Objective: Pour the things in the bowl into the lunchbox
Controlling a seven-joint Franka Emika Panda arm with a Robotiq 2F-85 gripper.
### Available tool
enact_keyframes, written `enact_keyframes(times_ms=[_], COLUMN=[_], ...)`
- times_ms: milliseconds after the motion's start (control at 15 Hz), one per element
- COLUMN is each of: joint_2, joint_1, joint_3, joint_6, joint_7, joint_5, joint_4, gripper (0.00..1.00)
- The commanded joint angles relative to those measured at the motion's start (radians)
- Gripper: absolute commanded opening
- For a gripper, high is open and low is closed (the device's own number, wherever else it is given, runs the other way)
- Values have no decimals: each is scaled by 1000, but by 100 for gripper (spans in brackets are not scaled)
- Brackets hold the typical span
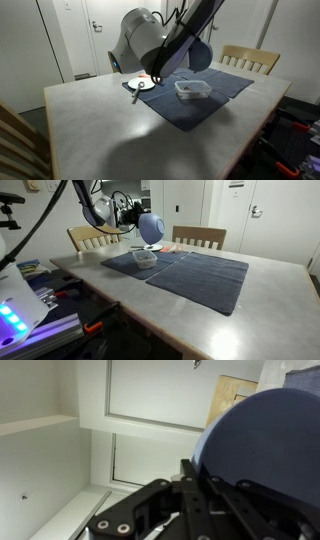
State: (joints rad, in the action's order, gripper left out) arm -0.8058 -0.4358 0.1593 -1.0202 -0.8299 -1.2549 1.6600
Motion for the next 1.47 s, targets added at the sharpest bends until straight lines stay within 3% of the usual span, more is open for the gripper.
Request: enact_keyframes(times_ms=[0,1400], joint_2=[-38,-104], joint_1=[-8,-39], joint_3=[6,2], joint_6=[54,138], joint_7=[52,119], joint_5=[-21,-46], joint_4=[-57,-136], gripper=[1,1])
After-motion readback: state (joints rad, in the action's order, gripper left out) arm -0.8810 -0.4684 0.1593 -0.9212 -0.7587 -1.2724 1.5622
